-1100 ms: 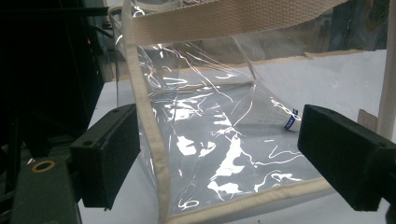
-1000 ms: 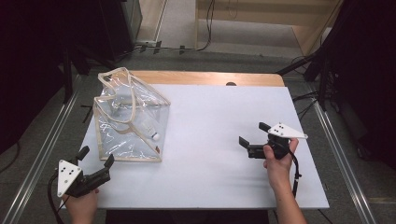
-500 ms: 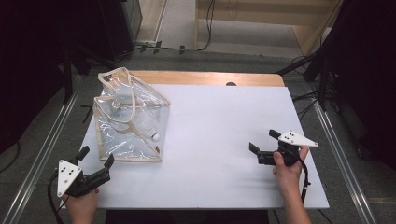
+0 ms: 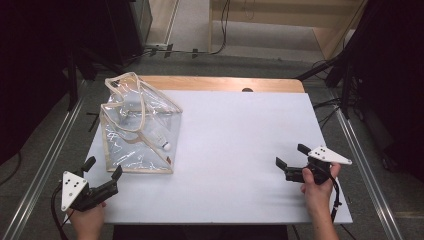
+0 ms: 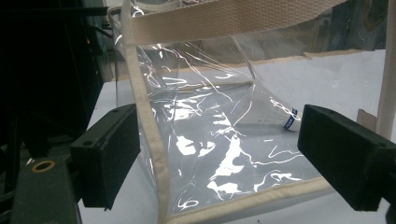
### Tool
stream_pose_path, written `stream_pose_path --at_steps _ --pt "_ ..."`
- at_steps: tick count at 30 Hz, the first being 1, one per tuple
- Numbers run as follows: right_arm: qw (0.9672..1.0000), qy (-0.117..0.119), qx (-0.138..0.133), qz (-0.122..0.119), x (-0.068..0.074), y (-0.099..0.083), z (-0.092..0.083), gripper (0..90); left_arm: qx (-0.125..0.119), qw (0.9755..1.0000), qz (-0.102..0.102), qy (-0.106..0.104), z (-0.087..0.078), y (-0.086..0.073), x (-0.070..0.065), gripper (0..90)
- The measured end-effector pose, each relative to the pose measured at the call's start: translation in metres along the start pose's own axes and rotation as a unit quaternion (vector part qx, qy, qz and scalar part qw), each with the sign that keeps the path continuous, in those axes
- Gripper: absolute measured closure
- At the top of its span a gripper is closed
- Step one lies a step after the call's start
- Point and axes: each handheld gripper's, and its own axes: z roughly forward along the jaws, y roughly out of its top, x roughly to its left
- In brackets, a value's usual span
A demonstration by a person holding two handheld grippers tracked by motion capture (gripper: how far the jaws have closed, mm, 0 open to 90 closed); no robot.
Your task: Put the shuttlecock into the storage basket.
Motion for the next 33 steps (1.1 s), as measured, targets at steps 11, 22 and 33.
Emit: stream_pose_path --at_steps 11,22,33 --pt "0.9996 -0.021 -0.004 0.017 -0.013 -0.016 -0.016 0.0 -0.001 1.0 -0.002 -0.002 0.0 0.0 0.001 13.7" --pt "0.9991 -0.038 -0.012 0.017 -0.02 -0.033 -0.04 0.0 -0.002 1.0 -0.004 -0.001 -0.001 0.0 0.002 13.7" --pt "0.9986 -0.042 -0.014 0.028 -0.025 -0.036 -0.044 0.0 -0.003 1.0 -0.005 -0.001 0.0 0.0 0.002 13.7"
